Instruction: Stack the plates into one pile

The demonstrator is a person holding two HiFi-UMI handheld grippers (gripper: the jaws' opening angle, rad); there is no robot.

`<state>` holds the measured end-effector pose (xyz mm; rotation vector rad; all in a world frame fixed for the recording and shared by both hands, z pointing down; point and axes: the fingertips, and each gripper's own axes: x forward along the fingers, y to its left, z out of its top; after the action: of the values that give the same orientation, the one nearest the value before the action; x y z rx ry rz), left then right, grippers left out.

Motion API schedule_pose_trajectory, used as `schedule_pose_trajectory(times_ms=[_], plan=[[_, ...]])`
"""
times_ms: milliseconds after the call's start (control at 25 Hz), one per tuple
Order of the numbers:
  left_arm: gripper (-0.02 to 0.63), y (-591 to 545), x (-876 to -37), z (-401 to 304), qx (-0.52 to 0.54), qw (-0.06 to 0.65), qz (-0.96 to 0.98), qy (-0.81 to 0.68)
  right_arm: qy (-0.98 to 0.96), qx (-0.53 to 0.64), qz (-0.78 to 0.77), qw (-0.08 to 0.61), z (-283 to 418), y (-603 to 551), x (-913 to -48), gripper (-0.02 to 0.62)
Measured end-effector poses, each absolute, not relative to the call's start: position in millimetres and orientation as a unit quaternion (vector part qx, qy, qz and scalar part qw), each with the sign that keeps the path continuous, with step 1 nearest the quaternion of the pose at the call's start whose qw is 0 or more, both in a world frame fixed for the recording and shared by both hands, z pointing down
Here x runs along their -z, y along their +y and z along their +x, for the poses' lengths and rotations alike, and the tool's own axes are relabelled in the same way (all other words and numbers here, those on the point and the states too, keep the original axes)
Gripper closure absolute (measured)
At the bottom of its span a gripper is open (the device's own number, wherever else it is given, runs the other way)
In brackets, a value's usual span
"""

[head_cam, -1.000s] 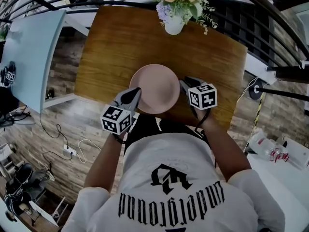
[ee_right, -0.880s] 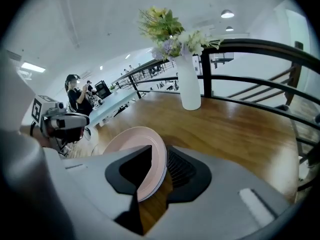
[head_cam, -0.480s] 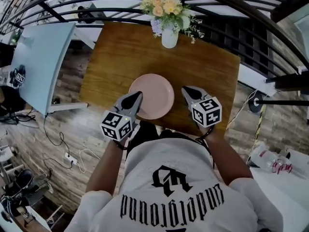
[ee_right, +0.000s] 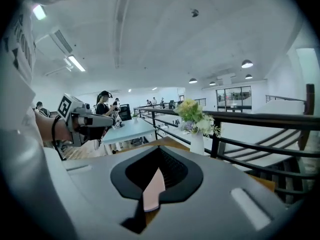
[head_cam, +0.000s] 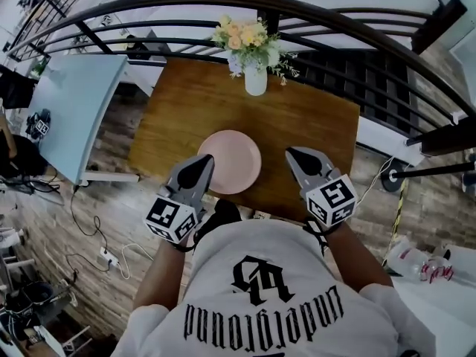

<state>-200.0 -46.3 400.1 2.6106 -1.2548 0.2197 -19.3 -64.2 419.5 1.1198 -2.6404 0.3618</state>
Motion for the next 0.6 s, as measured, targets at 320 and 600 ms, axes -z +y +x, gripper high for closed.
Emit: schedule_pose_trajectory(times_ms=[320, 600], plan=[[0.56, -24, -365, -223, -0.074, 0.107, 0.881, -0.454, -0.921, -0.109, 0.358, 0.106, -20, -48, -381, 0.592], [0.56, -11, -360, -233, -0.08, 0.099, 0.892, -0.434, -0.918, -0.094, 0.375, 0.091, -14, -30, -354, 0.592]])
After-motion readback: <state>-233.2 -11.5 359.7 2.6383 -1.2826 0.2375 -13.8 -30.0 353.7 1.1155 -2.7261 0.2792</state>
